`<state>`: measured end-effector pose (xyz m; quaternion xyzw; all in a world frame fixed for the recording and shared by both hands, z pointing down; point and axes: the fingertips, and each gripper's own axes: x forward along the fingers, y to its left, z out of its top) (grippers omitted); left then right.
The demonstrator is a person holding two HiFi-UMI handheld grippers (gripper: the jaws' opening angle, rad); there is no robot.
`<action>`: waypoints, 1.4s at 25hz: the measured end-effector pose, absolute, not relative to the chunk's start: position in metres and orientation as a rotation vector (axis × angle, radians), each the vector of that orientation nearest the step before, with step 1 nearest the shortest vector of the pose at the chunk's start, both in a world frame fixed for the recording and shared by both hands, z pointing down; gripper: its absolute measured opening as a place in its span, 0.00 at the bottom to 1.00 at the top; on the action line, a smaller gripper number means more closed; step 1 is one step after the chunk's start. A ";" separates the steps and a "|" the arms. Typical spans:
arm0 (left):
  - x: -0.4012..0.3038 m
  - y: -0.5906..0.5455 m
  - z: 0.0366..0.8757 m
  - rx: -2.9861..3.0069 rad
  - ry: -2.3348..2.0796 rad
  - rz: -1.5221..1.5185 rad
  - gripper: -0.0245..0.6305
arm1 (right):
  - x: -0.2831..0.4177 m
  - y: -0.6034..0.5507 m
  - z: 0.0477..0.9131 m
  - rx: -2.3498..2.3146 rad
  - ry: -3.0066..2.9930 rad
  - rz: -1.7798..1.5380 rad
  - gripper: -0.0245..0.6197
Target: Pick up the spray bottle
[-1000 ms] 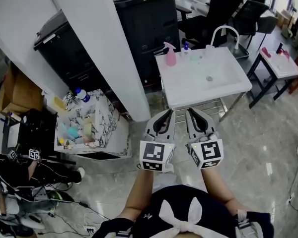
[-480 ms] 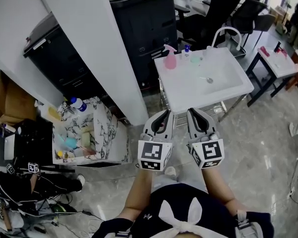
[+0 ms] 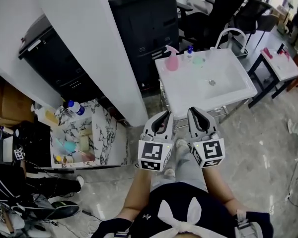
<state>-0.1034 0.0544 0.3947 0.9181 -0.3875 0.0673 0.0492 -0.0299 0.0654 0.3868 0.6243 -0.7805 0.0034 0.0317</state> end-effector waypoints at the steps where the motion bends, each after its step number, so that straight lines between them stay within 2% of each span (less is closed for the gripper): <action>1: -0.102 0.048 0.395 2.795 -1.186 0.209 0.10 | -0.028 0.058 0.387 1.922 -2.408 0.012 0.09; 19: -0.066 -0.097 0.395 2.746 -1.277 0.222 0.10 | 0.018 -0.100 0.368 1.835 -2.502 -0.067 0.10; 21: -0.063 -0.111 0.395 2.741 -1.287 0.224 0.10 | 0.022 -0.116 0.366 1.822 -2.515 -0.067 0.14; 24: -0.059 -0.132 0.394 2.729 -1.304 0.224 0.10 | 0.027 -0.140 0.364 1.784 -2.538 -0.058 0.30; 27: -0.053 -0.149 0.395 2.719 -1.315 0.233 0.10 | 0.031 -0.160 0.363 1.746 -2.558 -0.056 0.39; 35: -0.038 -0.183 0.399 2.706 -1.341 0.251 0.10 | 0.047 -0.204 0.369 1.685 -2.580 -0.055 0.45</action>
